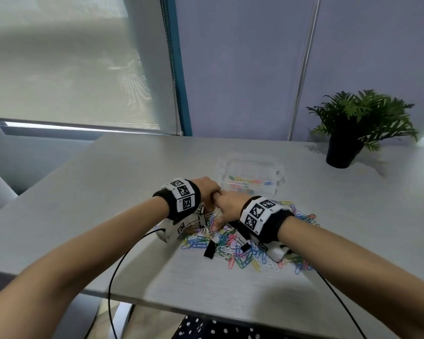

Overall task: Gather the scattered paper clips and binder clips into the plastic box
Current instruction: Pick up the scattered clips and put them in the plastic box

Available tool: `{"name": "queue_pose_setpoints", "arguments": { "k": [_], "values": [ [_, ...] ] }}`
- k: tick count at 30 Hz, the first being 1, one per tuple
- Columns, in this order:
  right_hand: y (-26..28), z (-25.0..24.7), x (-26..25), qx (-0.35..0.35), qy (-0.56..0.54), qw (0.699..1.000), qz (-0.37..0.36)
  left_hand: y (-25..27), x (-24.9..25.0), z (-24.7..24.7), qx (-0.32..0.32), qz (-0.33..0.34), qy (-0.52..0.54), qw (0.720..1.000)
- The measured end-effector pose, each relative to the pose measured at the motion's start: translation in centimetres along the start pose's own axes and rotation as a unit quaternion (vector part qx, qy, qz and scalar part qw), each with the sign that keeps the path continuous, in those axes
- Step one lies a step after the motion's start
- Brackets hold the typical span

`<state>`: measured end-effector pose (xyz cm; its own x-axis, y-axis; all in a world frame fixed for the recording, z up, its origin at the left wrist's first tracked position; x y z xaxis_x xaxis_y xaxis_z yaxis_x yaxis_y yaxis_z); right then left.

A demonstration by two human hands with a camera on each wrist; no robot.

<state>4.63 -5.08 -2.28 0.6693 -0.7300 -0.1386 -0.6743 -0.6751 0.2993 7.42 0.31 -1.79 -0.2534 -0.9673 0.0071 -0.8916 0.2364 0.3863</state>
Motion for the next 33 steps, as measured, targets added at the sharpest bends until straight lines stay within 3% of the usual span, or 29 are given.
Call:
{"name": "queue_pose_setpoints", "arguments": {
  "k": [5,12,17,25,30,33],
  "values": [
    [-0.4,-0.1,0.3,-0.008,-0.073,0.997,0.010,0.0,-0.3,0.5,-0.010,0.002,0.020,1.000],
    [0.5,-1.3,3.1,0.062,-0.222,0.973,-0.011,-0.1,0.0,0.7,-0.008,0.042,0.054,0.998],
    [1.5,-2.8,5.7,0.111,-0.378,0.919,0.004,-0.3,-0.8,0.5,-0.005,0.059,0.101,0.993],
    [3.1,-7.0,12.5,0.262,-0.536,0.802,0.041,-1.6,-2.3,-6.0,0.107,0.097,0.285,0.948],
    [2.4,-8.8,14.9,0.340,-0.537,0.769,0.069,-4.1,-1.3,-9.7,0.198,0.070,0.279,0.937],
    [1.8,-8.7,15.2,0.359,-0.514,0.774,0.090,-5.2,0.2,-8.9,0.152,0.062,0.261,0.951]
  ]
}}
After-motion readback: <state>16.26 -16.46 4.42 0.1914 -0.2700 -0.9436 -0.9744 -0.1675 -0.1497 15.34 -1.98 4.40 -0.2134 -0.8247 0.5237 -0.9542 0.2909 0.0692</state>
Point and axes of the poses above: each hand's wrist, its own y-axis away from the middle knuckle, its own z-axis out of the palm, x = y × z, the point moved 7 cm from there along -y, towards the middle knuckle, and after that the axes turned 1 degree about -y, right-handed, at the moved point
